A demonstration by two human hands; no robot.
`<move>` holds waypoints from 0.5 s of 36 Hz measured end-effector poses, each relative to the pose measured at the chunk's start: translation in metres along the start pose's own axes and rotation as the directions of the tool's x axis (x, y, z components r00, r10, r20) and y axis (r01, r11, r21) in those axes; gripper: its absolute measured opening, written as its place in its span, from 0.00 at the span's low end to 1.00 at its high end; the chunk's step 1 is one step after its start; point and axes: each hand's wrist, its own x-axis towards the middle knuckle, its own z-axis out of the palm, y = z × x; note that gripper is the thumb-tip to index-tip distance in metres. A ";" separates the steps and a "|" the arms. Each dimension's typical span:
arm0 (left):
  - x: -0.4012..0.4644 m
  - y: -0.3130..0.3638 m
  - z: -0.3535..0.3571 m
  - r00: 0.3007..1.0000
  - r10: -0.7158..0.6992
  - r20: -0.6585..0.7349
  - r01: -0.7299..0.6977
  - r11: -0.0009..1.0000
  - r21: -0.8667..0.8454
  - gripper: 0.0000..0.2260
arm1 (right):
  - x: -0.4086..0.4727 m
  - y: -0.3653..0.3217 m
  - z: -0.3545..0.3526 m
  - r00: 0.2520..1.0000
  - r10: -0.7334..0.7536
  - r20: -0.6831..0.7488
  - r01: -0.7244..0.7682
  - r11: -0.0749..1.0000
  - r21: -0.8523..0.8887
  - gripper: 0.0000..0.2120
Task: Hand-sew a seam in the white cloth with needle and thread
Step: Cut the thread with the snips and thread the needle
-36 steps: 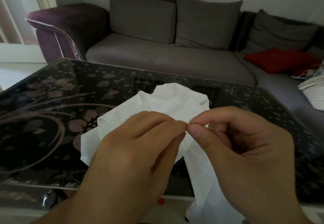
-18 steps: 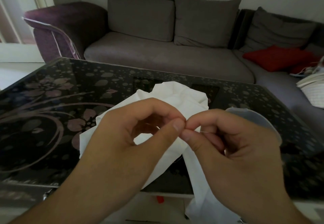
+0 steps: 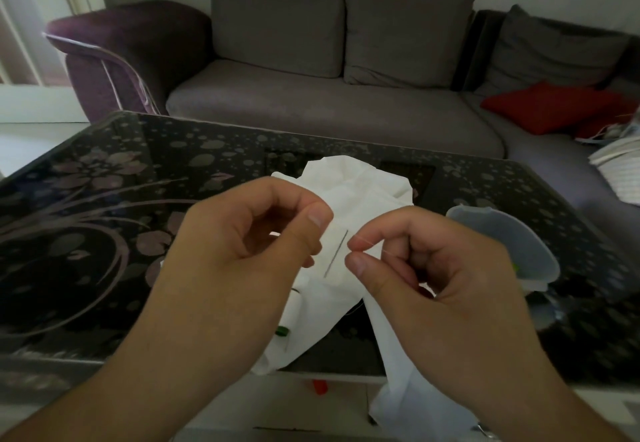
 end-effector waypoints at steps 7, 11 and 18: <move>0.001 -0.004 0.000 0.999 -0.025 0.031 0.023 0.998 0.052 0.05 | 0.002 0.000 -0.002 0.998 0.023 0.050 -0.025 0.999 0.032 0.07; 0.000 -0.004 0.000 0.998 -0.033 0.050 0.027 0.994 0.105 0.14 | 0.004 0.000 0.000 0.999 0.005 0.052 -0.008 0.998 0.055 0.06; -0.002 -0.006 0.000 0.997 -0.004 0.071 -0.003 0.995 0.096 0.07 | 0.004 0.003 0.003 0.998 -0.026 0.059 0.023 0.998 0.057 0.03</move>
